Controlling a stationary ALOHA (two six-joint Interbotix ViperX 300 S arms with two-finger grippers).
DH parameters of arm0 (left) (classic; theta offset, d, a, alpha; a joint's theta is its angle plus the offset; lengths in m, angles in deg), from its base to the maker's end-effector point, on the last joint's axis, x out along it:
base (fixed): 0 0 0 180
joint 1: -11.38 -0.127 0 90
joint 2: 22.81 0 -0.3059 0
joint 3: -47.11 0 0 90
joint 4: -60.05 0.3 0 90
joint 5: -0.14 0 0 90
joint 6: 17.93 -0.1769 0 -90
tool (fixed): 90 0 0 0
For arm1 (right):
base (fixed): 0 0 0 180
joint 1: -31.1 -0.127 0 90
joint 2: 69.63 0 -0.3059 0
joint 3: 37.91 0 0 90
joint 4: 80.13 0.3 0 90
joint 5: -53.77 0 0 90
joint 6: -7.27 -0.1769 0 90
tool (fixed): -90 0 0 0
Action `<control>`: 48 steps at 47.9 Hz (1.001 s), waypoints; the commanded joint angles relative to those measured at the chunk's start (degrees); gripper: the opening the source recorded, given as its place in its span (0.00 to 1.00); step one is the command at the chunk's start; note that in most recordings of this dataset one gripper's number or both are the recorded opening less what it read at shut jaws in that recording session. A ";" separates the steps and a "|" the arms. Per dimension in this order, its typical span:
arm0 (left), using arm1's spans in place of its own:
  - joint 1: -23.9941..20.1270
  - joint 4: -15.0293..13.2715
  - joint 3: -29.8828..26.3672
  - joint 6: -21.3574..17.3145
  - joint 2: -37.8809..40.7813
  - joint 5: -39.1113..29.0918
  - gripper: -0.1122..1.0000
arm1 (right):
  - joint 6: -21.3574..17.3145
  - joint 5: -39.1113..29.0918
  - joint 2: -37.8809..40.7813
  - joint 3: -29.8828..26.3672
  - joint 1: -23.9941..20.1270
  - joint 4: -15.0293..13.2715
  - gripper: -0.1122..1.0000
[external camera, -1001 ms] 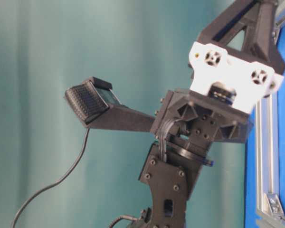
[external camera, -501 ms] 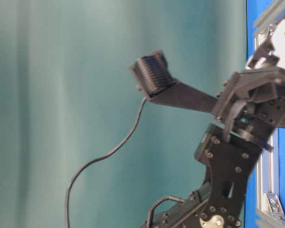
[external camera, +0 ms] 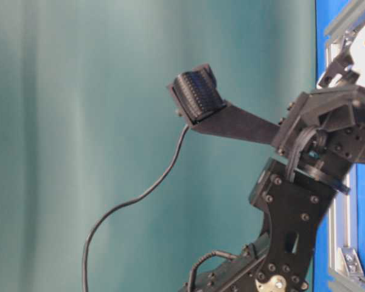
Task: Insert the wire through the string loop located on the right side.
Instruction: 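Move the left gripper right to the plug emerging from the loop, then close the left gripper on the USB plug and open the right gripper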
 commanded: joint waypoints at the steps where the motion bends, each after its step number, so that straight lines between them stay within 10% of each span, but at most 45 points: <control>1: 0.00 0.18 -0.62 0.00 -1.41 0.18 0.89 | 0.00 0.35 -0.35 -1.05 0.09 0.09 0.07; 33: 0.09 0.18 -0.97 0.18 -1.41 -2.20 0.85 | 0.00 0.26 -0.35 -1.05 0.18 0.09 0.07; 48: -0.18 0.18 -1.23 -0.62 -1.32 -0.70 0.16 | 0.00 0.26 -0.26 -0.97 0.18 -0.09 0.07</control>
